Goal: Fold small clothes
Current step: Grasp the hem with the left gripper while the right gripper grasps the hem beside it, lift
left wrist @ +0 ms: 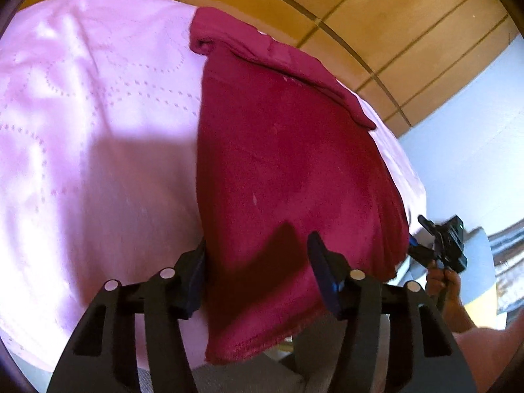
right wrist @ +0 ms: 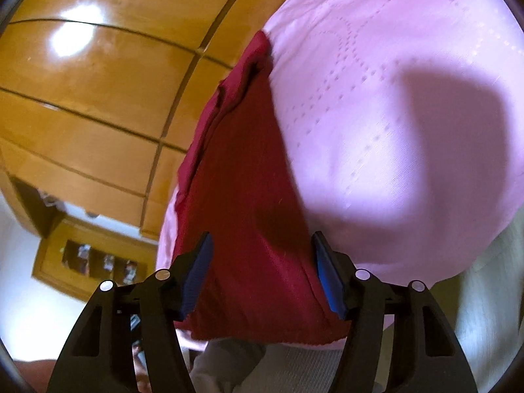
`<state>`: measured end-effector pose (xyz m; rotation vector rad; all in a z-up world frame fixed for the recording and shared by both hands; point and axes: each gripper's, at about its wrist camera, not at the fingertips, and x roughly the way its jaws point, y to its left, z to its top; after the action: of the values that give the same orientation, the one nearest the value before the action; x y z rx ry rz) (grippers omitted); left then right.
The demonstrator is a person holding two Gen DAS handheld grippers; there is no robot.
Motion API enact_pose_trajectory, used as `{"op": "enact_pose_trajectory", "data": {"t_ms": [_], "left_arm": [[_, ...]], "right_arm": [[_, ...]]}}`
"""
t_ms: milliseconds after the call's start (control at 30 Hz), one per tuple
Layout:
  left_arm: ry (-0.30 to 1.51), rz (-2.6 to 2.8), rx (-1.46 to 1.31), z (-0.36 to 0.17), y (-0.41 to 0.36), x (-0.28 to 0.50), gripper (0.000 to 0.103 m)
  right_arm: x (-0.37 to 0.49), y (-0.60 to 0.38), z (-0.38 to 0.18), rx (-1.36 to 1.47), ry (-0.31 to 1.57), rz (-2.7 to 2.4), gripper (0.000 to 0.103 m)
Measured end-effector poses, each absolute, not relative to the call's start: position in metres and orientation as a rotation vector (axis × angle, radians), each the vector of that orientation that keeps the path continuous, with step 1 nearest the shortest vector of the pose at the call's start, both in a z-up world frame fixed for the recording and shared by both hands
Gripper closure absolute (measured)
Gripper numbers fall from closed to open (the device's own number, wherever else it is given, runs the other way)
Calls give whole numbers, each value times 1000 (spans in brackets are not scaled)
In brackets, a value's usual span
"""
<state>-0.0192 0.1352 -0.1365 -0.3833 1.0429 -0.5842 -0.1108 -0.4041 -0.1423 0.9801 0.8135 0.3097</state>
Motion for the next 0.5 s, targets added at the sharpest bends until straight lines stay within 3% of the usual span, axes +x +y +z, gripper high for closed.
{"op": "enact_pose_trajectory", "data": {"t_ms": [133, 233, 267, 400, 500], "left_arm": [[1058, -623, -424, -142, 138, -24, 49], [1072, -635, -437, -142, 140, -25, 49], [1072, -634, -428, -141, 139, -26, 51], [1094, -605, -366, -141, 133, -30, 83], [1087, -606, -408, -142, 138, -33, 94]], "right_arm": [[-112, -399, -151, 999, 829, 404, 43], [-113, -401, -152, 978, 839, 393, 56], [-114, -401, -152, 969, 842, 387, 65], [-113, -391, -149, 885, 876, 410, 83], [-114, -383, -144, 818, 883, 436, 93]]}}
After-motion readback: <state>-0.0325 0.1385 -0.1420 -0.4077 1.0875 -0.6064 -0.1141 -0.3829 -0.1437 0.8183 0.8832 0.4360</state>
